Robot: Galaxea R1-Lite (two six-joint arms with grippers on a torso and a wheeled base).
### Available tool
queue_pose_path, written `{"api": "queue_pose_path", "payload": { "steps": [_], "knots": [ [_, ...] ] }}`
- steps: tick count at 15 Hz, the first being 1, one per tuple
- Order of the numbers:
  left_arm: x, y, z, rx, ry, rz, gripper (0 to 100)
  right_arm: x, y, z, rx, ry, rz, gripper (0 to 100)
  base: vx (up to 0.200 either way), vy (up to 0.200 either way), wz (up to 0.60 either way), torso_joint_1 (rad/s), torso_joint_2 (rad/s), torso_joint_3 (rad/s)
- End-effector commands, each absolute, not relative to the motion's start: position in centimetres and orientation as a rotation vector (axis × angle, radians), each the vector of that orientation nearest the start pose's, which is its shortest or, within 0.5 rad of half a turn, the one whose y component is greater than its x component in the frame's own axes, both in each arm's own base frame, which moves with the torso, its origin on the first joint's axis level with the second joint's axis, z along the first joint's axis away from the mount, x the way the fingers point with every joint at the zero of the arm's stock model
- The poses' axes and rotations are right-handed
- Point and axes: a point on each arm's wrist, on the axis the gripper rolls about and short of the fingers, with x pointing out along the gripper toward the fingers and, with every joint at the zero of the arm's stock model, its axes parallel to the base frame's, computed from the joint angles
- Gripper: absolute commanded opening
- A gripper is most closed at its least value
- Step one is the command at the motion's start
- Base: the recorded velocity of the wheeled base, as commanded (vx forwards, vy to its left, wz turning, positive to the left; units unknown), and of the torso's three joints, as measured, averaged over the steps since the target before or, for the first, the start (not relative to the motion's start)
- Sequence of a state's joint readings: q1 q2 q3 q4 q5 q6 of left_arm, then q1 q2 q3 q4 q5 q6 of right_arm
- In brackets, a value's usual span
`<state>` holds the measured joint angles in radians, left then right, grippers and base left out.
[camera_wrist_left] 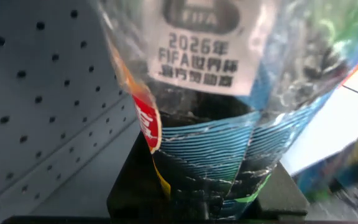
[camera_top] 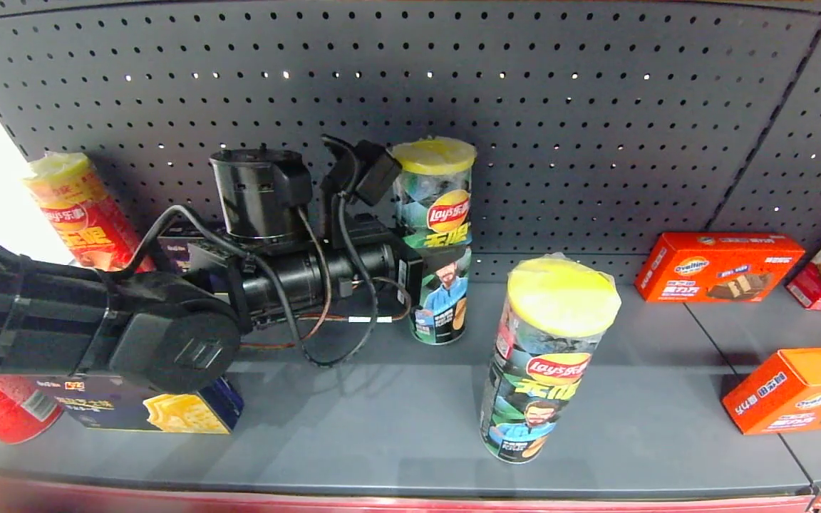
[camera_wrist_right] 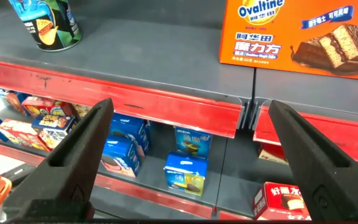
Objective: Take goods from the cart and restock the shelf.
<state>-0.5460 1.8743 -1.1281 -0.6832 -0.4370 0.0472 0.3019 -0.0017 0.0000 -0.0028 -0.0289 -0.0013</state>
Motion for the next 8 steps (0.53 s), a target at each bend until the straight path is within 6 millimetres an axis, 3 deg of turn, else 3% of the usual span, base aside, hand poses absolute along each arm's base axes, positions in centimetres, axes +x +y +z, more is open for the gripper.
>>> {"api": "queue_pose_path", "payload": {
  "steps": [1, 8],
  "knots": [
    [32.1, -21.0, 21.0, 0.048, 0.047, -0.994, 0, -2.2, -0.7, 7.6, -0.001, -0.003, 0.273, 100, 0.000, 0.000, 0.00, 0.000, 0.00, 0.000],
    [34.0, -22.5, 20.2, 0.081, 0.018, -1.002, 0, -2.2, -0.7, 7.6, -0.001, -0.003, 0.273, 100, 0.000, 0.000, 0.00, 0.000, 0.00, 0.000]
  ]
}}
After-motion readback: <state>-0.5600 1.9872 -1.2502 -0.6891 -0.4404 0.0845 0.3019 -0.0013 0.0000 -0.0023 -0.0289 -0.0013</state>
